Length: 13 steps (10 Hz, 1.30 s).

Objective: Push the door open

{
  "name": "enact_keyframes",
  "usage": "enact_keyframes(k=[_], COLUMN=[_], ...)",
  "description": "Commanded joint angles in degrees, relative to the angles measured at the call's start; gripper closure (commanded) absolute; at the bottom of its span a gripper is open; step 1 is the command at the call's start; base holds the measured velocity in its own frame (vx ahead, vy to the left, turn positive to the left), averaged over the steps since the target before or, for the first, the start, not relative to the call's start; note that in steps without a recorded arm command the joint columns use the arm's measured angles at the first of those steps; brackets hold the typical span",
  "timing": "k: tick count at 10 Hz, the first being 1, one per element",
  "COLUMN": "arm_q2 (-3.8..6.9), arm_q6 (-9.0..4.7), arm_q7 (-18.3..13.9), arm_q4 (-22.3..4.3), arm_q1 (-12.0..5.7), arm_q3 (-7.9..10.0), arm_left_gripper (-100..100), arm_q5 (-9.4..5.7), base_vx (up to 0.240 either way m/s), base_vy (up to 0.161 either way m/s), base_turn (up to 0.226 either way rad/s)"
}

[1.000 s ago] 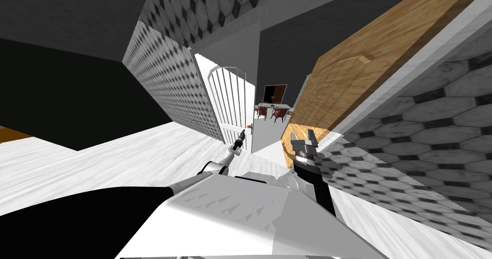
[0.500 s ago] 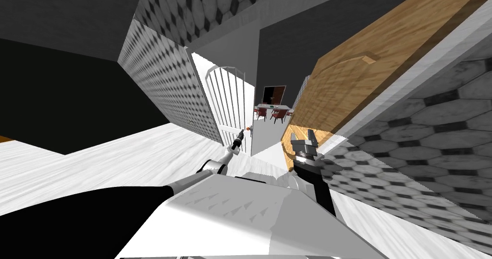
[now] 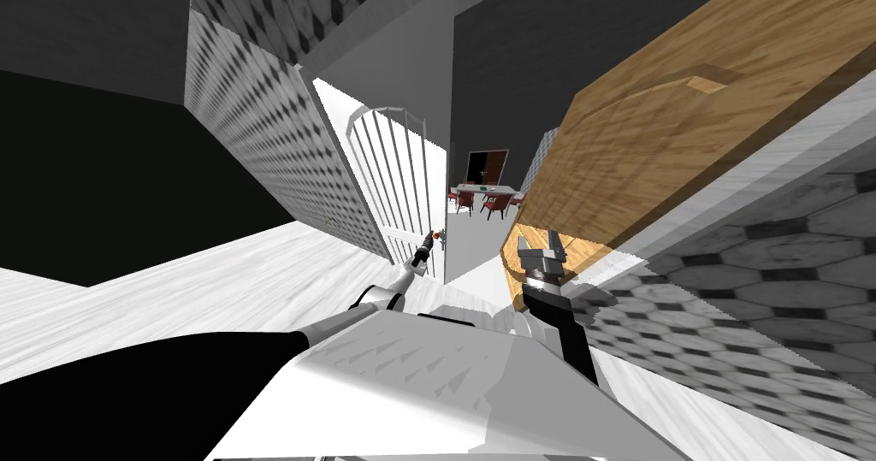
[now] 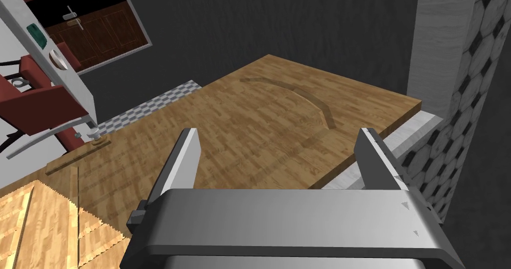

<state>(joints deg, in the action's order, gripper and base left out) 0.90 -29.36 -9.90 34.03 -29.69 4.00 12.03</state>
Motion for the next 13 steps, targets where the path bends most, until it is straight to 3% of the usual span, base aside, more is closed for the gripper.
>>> enact_keyframes(k=[1, 2, 3, 8, 13], arm_q2=[-1.25, -0.7, -0.7, -0.7, 0.86], arm_q6=[-0.24, 0.0, 0.0, 0.0, 0.22], arm_q7=[0.2, 0.0, 0.0, 0.0, 0.7], arm_q4=[-0.5, 0.1, 0.1, 0.1, 0.4], arm_q1=[-0.22, 0.21, 0.21, 0.21, 0.15], arm_q3=[0.3, 0.05, 0.05, 0.05, 1.74], arm_left_gripper=[-100, -100, 100, 100, 100], arm_q5=[-0.12, -0.02, -0.02, -0.02, -0.78], base_vx=[0.176, 0.075, -0.01, -0.006, 0.14], base_vy=[-0.028, -0.016, 0.003, 0.003, -0.066], base_turn=[-0.025, -0.001, 0.004, -0.004, 0.024])
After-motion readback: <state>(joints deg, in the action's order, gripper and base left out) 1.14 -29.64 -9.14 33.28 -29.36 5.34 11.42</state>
